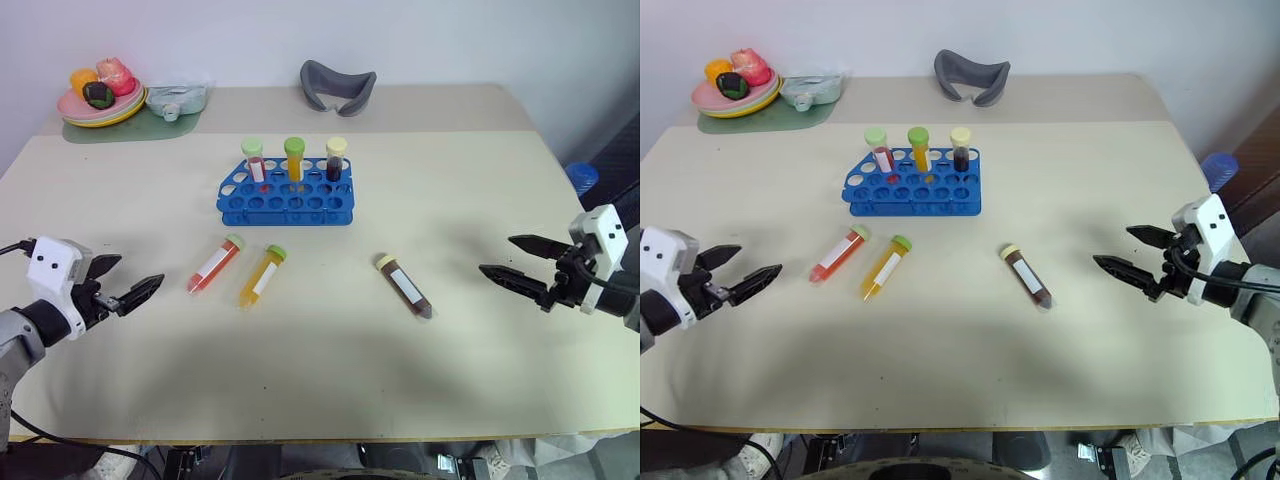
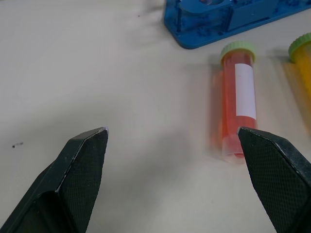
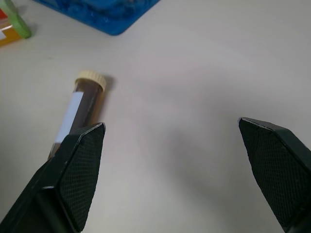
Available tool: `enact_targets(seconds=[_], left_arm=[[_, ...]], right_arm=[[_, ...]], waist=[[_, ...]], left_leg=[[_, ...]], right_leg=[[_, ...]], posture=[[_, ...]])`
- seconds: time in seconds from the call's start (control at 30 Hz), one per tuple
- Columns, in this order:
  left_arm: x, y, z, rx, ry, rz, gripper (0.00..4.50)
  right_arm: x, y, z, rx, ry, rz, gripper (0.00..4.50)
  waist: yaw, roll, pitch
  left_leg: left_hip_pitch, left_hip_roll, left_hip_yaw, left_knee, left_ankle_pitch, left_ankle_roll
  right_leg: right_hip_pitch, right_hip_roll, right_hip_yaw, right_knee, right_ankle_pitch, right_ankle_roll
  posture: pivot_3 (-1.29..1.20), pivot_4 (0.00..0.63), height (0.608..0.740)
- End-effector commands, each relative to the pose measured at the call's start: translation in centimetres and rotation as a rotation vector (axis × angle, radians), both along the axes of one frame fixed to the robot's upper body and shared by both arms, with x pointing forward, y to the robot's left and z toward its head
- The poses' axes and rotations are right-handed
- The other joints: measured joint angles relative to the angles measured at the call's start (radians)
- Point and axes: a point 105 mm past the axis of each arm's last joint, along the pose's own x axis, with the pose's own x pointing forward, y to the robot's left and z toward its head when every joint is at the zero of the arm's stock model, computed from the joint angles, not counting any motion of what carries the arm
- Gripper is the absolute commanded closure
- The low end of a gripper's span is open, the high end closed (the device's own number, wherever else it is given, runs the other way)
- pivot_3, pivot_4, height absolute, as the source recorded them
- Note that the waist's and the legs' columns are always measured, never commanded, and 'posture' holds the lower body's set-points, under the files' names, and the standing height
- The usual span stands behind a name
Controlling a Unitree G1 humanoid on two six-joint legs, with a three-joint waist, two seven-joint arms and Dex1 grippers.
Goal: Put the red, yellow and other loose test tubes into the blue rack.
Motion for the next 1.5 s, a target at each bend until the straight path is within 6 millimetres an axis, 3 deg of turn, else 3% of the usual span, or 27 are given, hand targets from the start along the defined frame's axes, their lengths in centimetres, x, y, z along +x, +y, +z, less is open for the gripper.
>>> enact_targets(seconds=[0.03, 0.27, 0.43, 0.5, 0.57, 0.63, 0.7, 0.8, 1.1, 1.5], left_arm=[[0.0, -0.4, 0.7, 0.008, -0.035, -0.008, 0.14], [0.1, -1.2, 0.1, -0.003, -0.033, -0.019, 0.14], [0.4, -3.0, 0.7, -0.016, -0.051, -0.091, 0.14], [0.8, -5.4, 1.4, -0.039, -0.074, -0.175, 0.14], [0.9, -9.0, 1.9, -0.054, -0.083, -0.322, 0.14], [0.5, -11.8, 1.8, -0.042, -0.075, -0.454, 0.14], [0.2, -13.6, 1.4, -0.034, -0.062, -0.547, 0.14], [-0.1, -15.7, 0.7, -0.021, -0.048, -0.657, 0.14], [-0.5, -17.9, -0.6, -0.015, -0.039, -0.802, 0.14], [-1.8, -18.8, -1.8, 0.010, -0.047, -0.798, 0.14]], right_arm=[[0.2, 0.2, 0.9, -0.020, -0.041, 0.016, 0.00], [0.7, 1.8, 0.5, -0.008, -0.021, 0.017, 0.00], [0.6, 4.1, 1.6, -0.040, -0.034, 0.042, 0.00], [0.8, 5.2, 1.8, -0.087, -0.021, 0.033, 0.00], [0.8, 6.6, 1.2, -0.134, 0.057, 0.015, 0.00], [1.0, 8.0, 0.7, -0.092, 0.170, -0.023, 0.00], [1.5, 9.6, 0.3, -0.072, 0.255, -0.055, 0.00], [2.2, 10.9, -0.1, -0.146, 0.250, -0.098, 0.00], [3.7, 12.6, 0.1, -0.244, 0.347, -0.116, 0.00], [3.1, 13.3, -4.2, -0.324, 0.598, -0.267, 0.00]], waist=[[0.000, 0.000, 0.000], [0.000, 0.000, 0.000], [0.000, 0.000, 0.000], [0.001, 0.000, 0.000], [0.002, 0.000, 0.000], [0.002, 0.000, 0.000], [-0.007, -0.001, 0.000], [-0.001, 0.000, 0.000], [-0.003, 0.000, 0.000], [-0.003, 0.000, 0.000]], left_leg=[[0.000, 0.000, 0.000, 0.000, 0.000, 0.000], [0.000, 0.000, 0.000, 0.000, 0.000, 0.000], [0.000, 0.000, 0.000, 0.000, 0.000, 0.000], [0.000, 0.000, 0.000, 0.000, 0.000, 0.000], [0.000, 0.000, 0.000, 0.001, 0.000, 0.000], [-0.001, 0.000, 0.000, 0.002, 0.000, 0.000], [0.000, 0.001, -0.001, 0.001, 0.000, 0.000], [0.000, 0.001, -0.001, 0.000, 0.000, 0.000], [-0.006, 0.000, -0.001, 0.003, 0.000, 0.000], [-0.015, 0.001, -0.001, 0.005, 0.000, 0.000]], right_leg=[[0.000, 0.000, 0.000, 0.000, 0.000, 0.000], [0.000, 0.000, 0.000, 0.000, 0.000, 0.000], [0.000, 0.000, 0.000, 0.000, 0.000, 0.000], [0.000, 0.000, 0.000, 0.000, 0.000, 0.000], [0.000, 0.000, 0.000, 0.000, 0.000, 0.000], [0.000, 0.000, 0.000, 0.000, 0.000, 0.000], [0.000, 0.001, 0.000, 0.001, 0.001, -0.001], [-0.002, 0.002, 0.000, 0.003, 0.000, -0.001], [-0.007, 0.001, 0.000, 0.005, 0.000, -0.001], [-0.016, 0.001, 0.000, 0.008, 0.000, -0.001]], posture=[[0.00, 0.150, 0.740], [0.00, 0.150, 0.740], [0.00, 0.150, 0.740], [0.00, 0.150, 0.740], [0.00, 0.150, 0.740], [0.00, 0.150, 0.740], [0.00, 0.150, 0.740], [0.00, 0.150, 0.740], [0.00, 0.150, 0.740], [0.00, 0.150, 0.740]])
